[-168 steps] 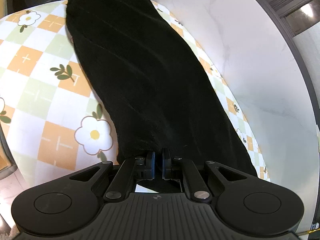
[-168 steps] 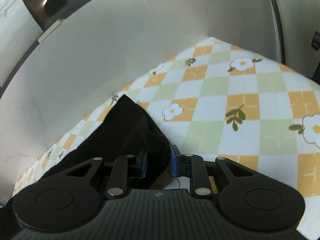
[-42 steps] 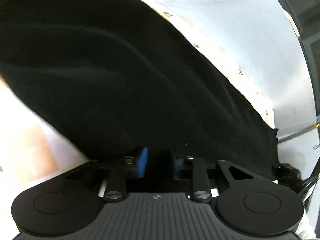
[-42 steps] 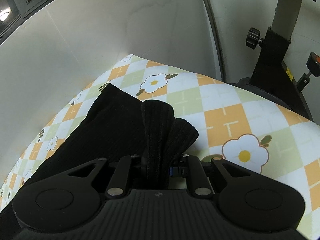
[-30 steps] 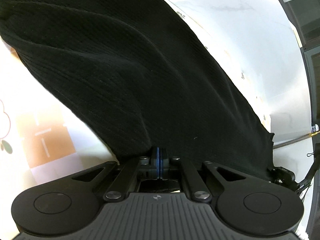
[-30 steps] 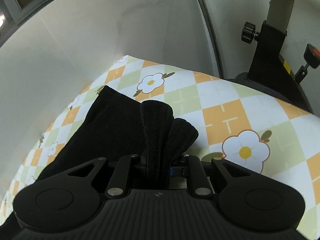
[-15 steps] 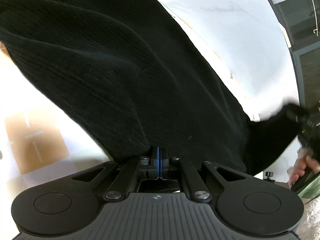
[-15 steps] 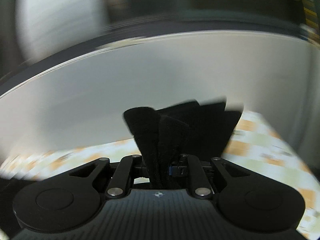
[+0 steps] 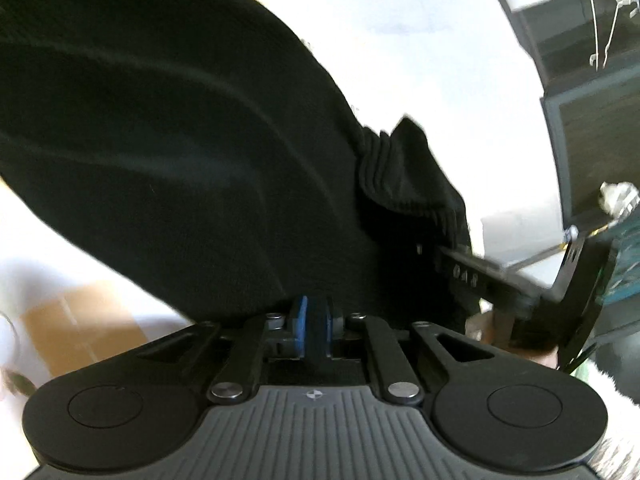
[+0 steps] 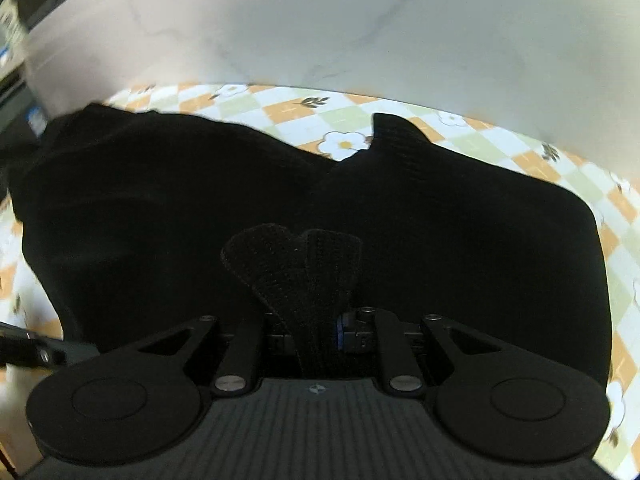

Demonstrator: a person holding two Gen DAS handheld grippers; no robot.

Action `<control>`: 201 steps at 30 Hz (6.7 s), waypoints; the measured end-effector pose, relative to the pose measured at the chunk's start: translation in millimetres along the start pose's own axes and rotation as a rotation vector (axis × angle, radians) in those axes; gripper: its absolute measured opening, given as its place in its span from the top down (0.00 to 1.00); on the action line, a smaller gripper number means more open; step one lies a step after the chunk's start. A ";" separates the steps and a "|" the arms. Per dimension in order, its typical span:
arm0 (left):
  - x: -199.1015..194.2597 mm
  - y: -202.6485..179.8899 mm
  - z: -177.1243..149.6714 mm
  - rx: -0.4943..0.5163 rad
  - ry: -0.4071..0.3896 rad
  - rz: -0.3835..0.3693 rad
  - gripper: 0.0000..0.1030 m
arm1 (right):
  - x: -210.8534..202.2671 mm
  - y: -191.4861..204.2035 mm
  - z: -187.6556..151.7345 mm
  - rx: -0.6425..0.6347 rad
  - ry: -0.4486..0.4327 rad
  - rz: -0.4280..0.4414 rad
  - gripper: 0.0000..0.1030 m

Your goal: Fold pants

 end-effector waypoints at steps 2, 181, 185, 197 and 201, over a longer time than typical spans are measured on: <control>-7.1 12.3 10.0 -0.035 -0.016 -0.011 0.90 | -4.4 -4.1 4.9 0.071 -0.020 0.016 0.86; -226.0 256.2 26.6 -0.542 -0.506 0.417 0.63 | 32.8 102.9 -9.3 0.066 -0.047 -0.140 0.00; -232.2 249.7 26.1 -0.539 -0.505 0.429 0.64 | 35.2 105.8 -4.3 0.070 0.005 -0.154 0.00; -264.7 242.8 -4.5 -0.600 -0.525 0.496 0.64 | 35.3 125.7 -5.2 -0.009 0.128 -0.113 0.00; -273.8 222.5 -9.9 -0.549 -0.523 0.543 0.64 | 25.8 125.7 2.2 -0.023 0.078 -0.098 0.01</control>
Point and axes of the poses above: each gripper's, at about its wrist camera, not at the fingertips, and x roughly the way its jaws point, y to its left, z to its top, the point moved 6 cm from there along x, roughly the way its jaws point, and after that the axes turned 11 degrees about x, right-handed, at the moved point
